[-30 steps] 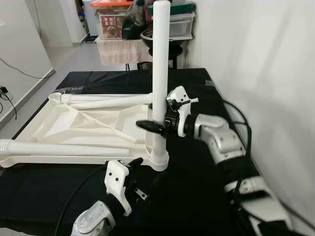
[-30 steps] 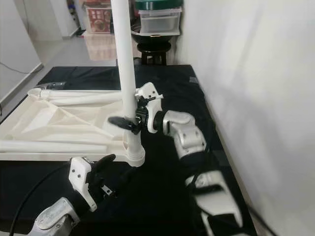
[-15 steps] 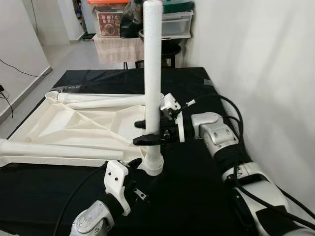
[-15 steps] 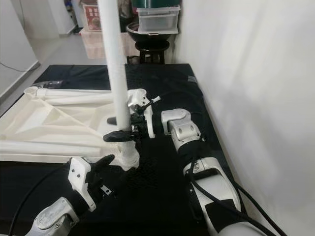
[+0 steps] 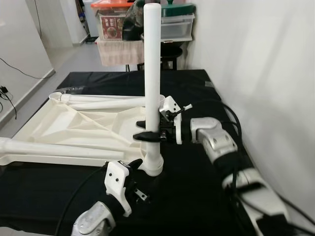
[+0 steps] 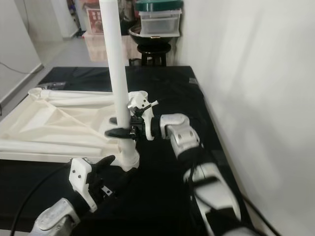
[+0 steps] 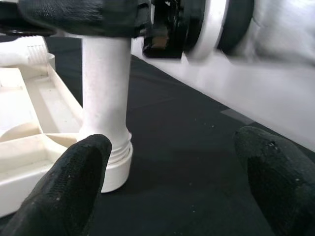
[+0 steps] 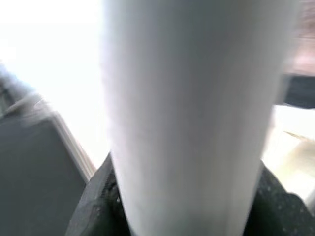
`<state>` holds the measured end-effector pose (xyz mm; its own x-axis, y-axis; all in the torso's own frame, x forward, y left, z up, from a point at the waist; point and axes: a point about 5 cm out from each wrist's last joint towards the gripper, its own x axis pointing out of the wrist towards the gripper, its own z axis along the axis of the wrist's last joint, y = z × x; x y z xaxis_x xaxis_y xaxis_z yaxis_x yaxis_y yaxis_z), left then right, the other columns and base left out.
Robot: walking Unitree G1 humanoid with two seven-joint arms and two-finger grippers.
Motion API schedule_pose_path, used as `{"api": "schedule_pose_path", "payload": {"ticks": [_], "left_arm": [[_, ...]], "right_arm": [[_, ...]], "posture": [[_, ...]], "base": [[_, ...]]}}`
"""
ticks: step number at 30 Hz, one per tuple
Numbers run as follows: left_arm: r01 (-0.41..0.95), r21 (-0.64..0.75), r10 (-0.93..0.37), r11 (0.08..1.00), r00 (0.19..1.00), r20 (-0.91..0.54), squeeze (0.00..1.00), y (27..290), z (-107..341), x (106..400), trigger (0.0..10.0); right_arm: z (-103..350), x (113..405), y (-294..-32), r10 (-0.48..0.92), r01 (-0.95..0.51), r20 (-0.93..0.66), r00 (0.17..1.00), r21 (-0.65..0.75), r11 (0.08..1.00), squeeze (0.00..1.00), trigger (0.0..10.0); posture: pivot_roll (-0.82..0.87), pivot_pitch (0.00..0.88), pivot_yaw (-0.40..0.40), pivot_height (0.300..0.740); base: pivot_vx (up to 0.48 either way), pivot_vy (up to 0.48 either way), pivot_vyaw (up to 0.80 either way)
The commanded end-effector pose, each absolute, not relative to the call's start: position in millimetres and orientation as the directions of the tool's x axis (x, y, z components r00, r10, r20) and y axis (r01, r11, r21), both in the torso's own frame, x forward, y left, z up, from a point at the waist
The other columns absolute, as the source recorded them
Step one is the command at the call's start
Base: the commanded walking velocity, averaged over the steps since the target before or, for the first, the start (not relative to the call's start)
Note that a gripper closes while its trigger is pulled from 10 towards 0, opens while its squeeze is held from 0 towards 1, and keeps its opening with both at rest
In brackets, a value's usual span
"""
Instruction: Building children table
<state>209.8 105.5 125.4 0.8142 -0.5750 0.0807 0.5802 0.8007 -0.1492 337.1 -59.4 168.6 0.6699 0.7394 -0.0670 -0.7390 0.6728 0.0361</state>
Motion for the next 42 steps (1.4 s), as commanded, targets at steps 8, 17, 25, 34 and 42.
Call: {"api": "schedule_pose_path", "payload": {"ticks": [8,17,25,34,42], "left_arm": [[0.579,-0.14,-0.573,0.803,0.815,0.084,0.0,106,127,212,10.0],[0.566,-0.135,-0.56,0.813,0.824,0.082,0.0,106,126,212,10.0],[0.58,-0.142,-0.575,0.802,0.814,0.08,0.0,105,125,213,10.0],[0.58,-0.143,-0.574,0.802,0.815,0.08,0.0,104,125,215,10.0],[0.58,-0.144,-0.576,0.802,0.814,0.076,0.0,104,124,214,10.0]], "right_arm": [[136,331,-67,0.636,-0.645,-0.232,0.736,0.042,0.763,0.0,0.0],[155,345,-62,0.697,-0.699,-0.175,0.696,0.059,0.713,1.0,10.0],[191,348,-58,0.898,-0.907,-0.133,0.419,-0.027,0.42,0.99,10.0],[205,351,-57,0.98,-0.998,-0.201,0.01,-0.066,-0.004,0.0,10.0],[200,355,-55,0.976,-0.999,-0.213,-0.039,-0.006,-0.041,0.0,0.0]], "posture": [[-0.04,0.0,-0.022,0.74],[-0.03,0.0,-0.016,0.74],[-0.03,0.0,-0.015,0.74],[-0.01,0.0,-0.017,0.74],[-0.01,0.0,-0.016,0.74]], "base": [[0.0,0.0,0.0],[0.0,0.0,0.0],[0.0,0.0,0.0],[0.0,0.0,0.0],[0.0,0.0,0.0]]}}
